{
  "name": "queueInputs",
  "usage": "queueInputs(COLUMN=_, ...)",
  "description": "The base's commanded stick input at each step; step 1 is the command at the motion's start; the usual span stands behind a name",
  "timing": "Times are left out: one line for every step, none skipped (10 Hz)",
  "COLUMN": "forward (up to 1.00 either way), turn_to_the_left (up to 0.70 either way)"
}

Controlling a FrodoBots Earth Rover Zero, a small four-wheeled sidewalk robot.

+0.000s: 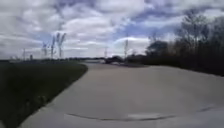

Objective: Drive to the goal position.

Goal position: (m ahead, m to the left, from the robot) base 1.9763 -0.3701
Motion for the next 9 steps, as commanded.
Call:
queueInputs(forward=0.91, turn_to_the_left=0.02)
queueInputs(forward=0.91, turn_to_the_left=0.02)
queueInputs(forward=0.91, turn_to_the_left=0.02)
queueInputs(forward=0.91, turn_to_the_left=0.02)
queueInputs(forward=0.91, turn_to_the_left=0.02)
queueInputs(forward=0.91, turn_to_the_left=0.02)
queueInputs(forward=0.91, turn_to_the_left=0.02)
queueInputs(forward=0.91, turn_to_the_left=0.02)
queueInputs(forward=0.91, turn_to_the_left=0.02)
